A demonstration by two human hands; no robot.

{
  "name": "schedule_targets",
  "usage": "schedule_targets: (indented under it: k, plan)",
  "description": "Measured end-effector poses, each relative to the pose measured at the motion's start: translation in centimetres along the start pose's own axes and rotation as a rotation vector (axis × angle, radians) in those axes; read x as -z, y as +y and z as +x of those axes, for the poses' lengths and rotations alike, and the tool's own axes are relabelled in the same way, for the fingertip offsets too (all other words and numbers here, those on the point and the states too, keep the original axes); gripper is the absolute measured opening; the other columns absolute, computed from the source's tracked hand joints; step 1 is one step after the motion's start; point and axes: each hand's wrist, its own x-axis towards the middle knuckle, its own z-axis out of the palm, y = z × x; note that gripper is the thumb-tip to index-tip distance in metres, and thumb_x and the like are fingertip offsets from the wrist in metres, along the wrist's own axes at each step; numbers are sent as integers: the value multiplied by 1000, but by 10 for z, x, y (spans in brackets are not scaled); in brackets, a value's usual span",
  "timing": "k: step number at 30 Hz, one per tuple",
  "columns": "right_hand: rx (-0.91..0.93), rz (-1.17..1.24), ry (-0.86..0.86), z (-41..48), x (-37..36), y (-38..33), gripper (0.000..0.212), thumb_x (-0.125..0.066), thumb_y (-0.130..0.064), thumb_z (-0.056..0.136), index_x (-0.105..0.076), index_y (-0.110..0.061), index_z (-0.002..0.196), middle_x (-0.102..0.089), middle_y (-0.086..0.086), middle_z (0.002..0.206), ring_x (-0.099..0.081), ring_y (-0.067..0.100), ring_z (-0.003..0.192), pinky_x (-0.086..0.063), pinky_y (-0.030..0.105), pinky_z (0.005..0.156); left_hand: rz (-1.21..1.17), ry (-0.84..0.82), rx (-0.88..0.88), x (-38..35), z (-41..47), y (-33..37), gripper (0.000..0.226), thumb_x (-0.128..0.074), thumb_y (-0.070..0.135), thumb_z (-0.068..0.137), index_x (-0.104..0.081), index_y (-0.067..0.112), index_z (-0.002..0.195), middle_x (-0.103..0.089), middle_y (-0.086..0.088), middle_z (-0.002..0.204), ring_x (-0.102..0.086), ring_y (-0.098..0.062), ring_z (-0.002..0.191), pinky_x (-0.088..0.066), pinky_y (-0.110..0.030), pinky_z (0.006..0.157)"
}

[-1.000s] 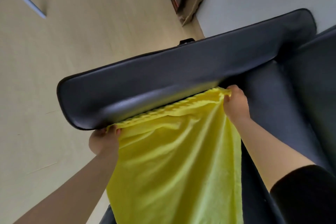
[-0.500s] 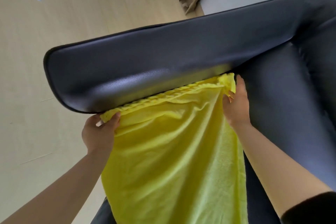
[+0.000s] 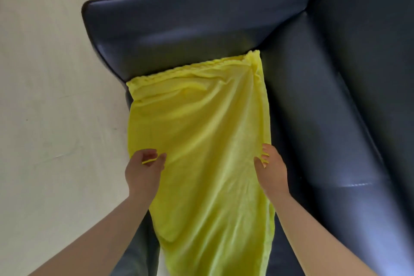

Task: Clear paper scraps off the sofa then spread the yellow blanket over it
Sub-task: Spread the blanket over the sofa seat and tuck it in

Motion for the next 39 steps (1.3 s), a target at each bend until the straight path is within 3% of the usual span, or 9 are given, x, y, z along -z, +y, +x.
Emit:
schedule_targets:
  k: [5,9,15,22,25,29,32,35,39]
  plan:
    - [-81,-16,-49,-95,15,76,48,-60,-17,92,-45,-15,137,-52,2,133,-53,17,119,-46,36,99,24,-57,40,-10,-107,-72,11,-70,21,83,-63,19,91,-67,1,87,-69,-21,77,-44,-23,62]
    - [-234,-27,-106,-175,12,142,55,-65,-23,88,-44,-17,137,-51,2,133,-51,10,103,-42,27,88,74,-100,103,-13,-179,-126,9,-70,20,82,-62,22,85,-69,-1,87,-70,-22,78,-46,-26,67]
    - [-424,-6,-223,-248,-16,207,89,-73,-46,75,-30,-16,147,-41,2,143,-47,19,127,-43,39,100,187,-153,139,-21,-232,-188,7,-68,18,82,-65,19,89,-69,-1,84,-69,-19,79,-45,-22,63]
    - [-460,129,-261,-275,-42,210,87,-56,-78,58,-41,-29,128,-54,-12,117,-56,15,106,-48,39,88,263,-172,153,-38,-245,-221,9,-65,19,83,-67,15,91,-71,-2,78,-69,-19,76,-42,-19,60]
    - [-451,57,-260,-274,-51,208,74,-67,-64,60,-42,-23,116,-55,-8,106,-58,21,97,-47,34,77,258,-164,140,-43,-247,-227,7,-67,20,82,-66,22,89,-71,-2,84,-70,-23,79,-51,-26,68]
    - [-407,16,-315,-255,-54,221,23,-60,-31,74,-55,-13,89,-57,5,94,-56,26,82,-40,29,62,290,-192,110,-57,-250,-228,13,-64,21,82,-63,33,86,-68,5,86,-69,-25,80,-55,-41,82]
    - [-384,227,-314,-247,-36,232,22,-54,-31,71,-55,-13,84,-58,1,79,-51,15,65,-37,26,51,295,-182,88,-70,-255,-222,13,-59,19,86,-64,23,97,-69,4,81,-67,-18,74,-52,-28,70]
    - [-382,299,-239,-238,-9,246,16,-61,-25,74,-54,-12,77,-57,-1,71,-56,20,65,-51,35,59,285,-156,53,-83,-261,-209,16,-55,13,86,-64,14,98,-69,-3,82,-63,-15,68,-43,-11,55]
    - [-360,261,-180,-208,43,265,17,-62,-21,75,-49,-12,70,-51,-1,67,-51,19,62,-49,37,59,245,-185,37,-101,-272,-193,15,-56,10,85,-64,16,95,-69,-6,90,-68,-28,81,-56,-36,74]
